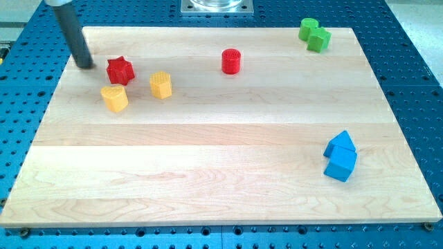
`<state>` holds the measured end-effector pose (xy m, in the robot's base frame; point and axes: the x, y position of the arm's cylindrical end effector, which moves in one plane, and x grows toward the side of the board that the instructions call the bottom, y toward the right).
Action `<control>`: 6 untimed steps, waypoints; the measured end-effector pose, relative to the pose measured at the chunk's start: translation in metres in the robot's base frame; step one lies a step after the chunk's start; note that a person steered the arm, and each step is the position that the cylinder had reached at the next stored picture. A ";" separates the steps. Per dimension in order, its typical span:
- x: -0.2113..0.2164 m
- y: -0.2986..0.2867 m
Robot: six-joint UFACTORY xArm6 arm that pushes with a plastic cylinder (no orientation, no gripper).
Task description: Move the yellow heart closer to the yellow hexagon
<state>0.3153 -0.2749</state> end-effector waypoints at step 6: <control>0.102 0.147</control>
